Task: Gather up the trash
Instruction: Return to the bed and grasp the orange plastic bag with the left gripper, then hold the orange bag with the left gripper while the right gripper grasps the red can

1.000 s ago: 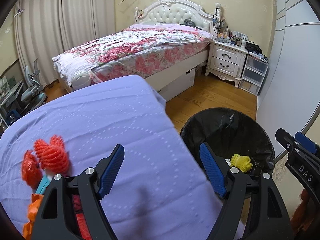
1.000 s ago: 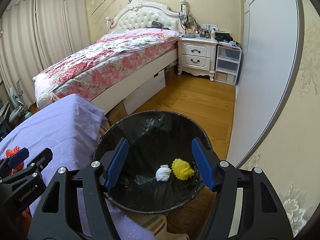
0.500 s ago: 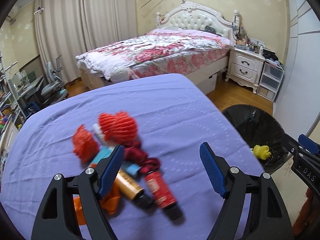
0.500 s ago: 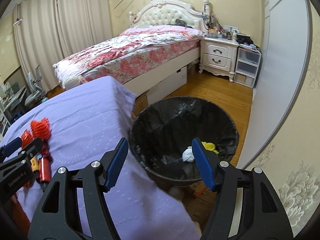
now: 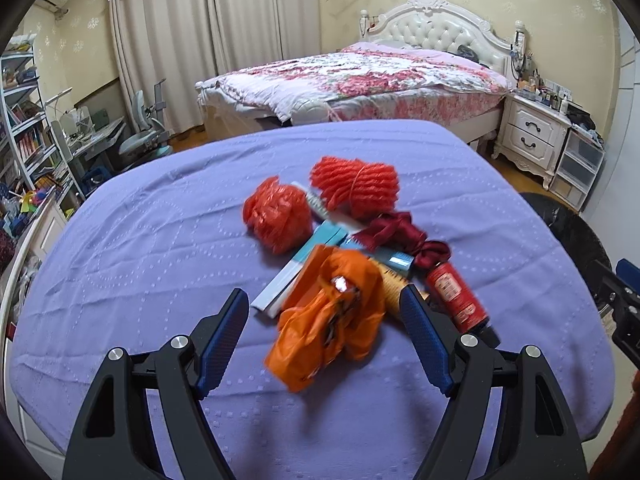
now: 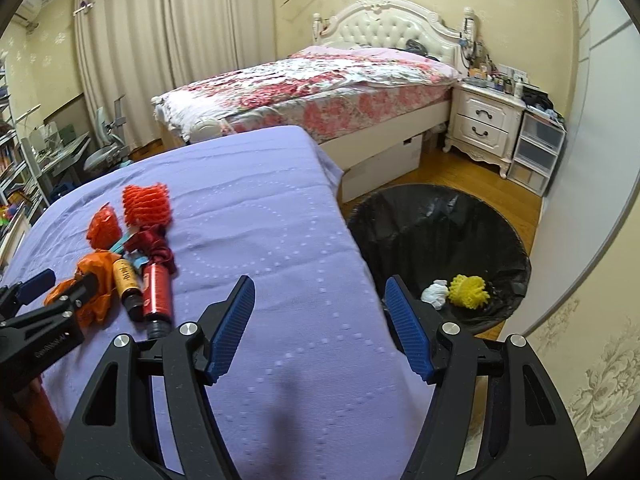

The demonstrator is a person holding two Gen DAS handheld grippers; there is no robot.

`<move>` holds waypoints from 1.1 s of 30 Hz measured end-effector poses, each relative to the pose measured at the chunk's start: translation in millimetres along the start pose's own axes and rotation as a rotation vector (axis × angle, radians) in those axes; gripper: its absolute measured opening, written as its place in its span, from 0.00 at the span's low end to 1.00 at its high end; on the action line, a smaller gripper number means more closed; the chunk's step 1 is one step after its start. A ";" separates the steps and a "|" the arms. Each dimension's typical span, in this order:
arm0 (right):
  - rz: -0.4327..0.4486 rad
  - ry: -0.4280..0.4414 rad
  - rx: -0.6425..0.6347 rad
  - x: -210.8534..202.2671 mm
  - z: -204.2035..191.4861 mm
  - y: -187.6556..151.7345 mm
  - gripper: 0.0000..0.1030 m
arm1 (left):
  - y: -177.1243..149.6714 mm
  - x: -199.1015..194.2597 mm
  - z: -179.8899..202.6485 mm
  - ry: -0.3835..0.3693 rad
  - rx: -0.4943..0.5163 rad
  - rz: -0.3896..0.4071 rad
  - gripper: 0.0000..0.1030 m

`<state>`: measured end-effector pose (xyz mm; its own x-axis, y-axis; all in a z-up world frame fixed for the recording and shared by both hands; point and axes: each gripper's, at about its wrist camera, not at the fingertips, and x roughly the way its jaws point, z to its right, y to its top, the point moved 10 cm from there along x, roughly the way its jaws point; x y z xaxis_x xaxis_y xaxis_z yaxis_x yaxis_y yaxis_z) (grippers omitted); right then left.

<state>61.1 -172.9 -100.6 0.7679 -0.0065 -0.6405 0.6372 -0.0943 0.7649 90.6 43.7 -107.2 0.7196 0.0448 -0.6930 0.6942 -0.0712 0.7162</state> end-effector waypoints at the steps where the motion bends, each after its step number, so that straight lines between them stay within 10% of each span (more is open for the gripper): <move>1: -0.001 0.003 -0.005 0.6 -3.1 -0.3 0.65 | -2.1 2.2 -1.6 -0.002 0.000 -0.008 0.73; 11: -0.027 0.037 -0.028 8.8 -23.3 -7.0 0.65 | -12.3 13.9 -0.3 -0.047 0.026 -0.035 0.45; 27: -0.059 0.147 -0.098 13.9 -75.1 -9.7 0.65 | -8.3 -17.7 -36.7 -0.046 -0.057 0.020 0.44; 33: -0.102 0.168 -0.167 27.1 -100.7 -15.2 0.49 | -10.7 -15.2 -66.7 0.006 -0.097 0.018 0.44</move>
<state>78.8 -71.4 -122.7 0.6906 0.1615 -0.7050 0.7029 0.0802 0.7068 73.4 110.3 -98.8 0.7316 0.0502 -0.6799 0.6796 0.0253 0.7331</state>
